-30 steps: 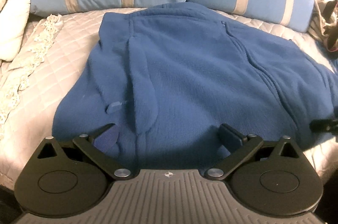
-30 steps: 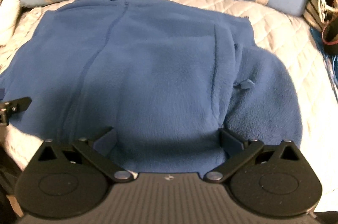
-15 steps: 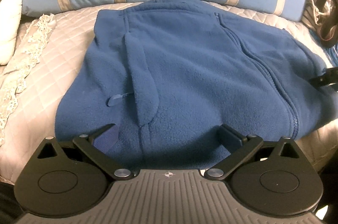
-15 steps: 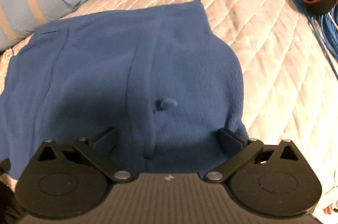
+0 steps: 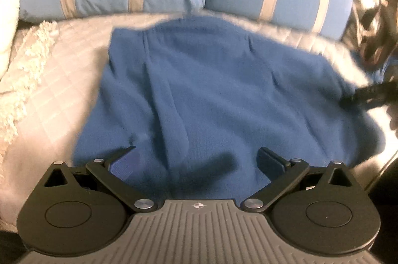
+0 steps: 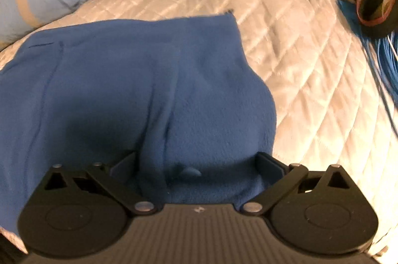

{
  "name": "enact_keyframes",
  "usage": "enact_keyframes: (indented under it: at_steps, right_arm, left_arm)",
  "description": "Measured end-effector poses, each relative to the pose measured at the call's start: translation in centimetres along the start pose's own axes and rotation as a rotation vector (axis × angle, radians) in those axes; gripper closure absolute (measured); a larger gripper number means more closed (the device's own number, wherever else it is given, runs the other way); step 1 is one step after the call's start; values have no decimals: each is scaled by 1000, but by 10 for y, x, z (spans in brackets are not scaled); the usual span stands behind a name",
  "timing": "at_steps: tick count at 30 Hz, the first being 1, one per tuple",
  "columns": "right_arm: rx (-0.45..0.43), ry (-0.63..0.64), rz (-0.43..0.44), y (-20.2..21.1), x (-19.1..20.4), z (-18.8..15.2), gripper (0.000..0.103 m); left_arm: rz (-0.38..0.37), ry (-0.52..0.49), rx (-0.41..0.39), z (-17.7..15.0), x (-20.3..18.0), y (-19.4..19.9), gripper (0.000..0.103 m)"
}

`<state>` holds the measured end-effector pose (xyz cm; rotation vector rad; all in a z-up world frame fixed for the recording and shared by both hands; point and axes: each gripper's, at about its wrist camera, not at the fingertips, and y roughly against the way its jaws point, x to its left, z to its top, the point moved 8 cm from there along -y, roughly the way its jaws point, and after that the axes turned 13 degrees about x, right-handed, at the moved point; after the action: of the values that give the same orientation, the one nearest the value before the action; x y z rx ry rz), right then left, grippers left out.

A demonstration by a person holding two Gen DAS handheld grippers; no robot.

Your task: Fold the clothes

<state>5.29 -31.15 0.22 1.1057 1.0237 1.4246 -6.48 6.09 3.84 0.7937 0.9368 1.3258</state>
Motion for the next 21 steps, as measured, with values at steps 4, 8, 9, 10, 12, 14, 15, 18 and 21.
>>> enact_keyframes:
  at_steps: [4,8,9,10,12,14,15,18,21]
  right_arm:
    - [-45,-14,64,19,-24,10,1]
    - [-87,-93,195,16,-59,28,1]
    - [-83,-115,208,12,-66,31,1]
    - [-65,-130,228,5,-71,34,1]
    - [-21,-154,275,-9,-80,40,1]
    - [7,-183,328,-19,-88,43,1]
    - [22,-194,354,-24,-92,45,1]
    - [36,-206,439,-35,-97,49,0]
    - [36,-184,549,-36,-97,54,1]
  left_arm:
    - [-27,48,-43,29,29,19,0]
    - [-108,89,-16,59,59,10,0]
    - [-127,99,1,64,64,5,0]
    - [-146,109,18,70,71,-2,0]
    - [-161,131,32,80,84,-14,0]
    - [-183,169,51,87,98,-30,0]
    - [-209,191,69,90,106,-38,0]
    - [-304,263,85,93,129,-65,0]
    - [-449,358,123,88,143,-92,0]
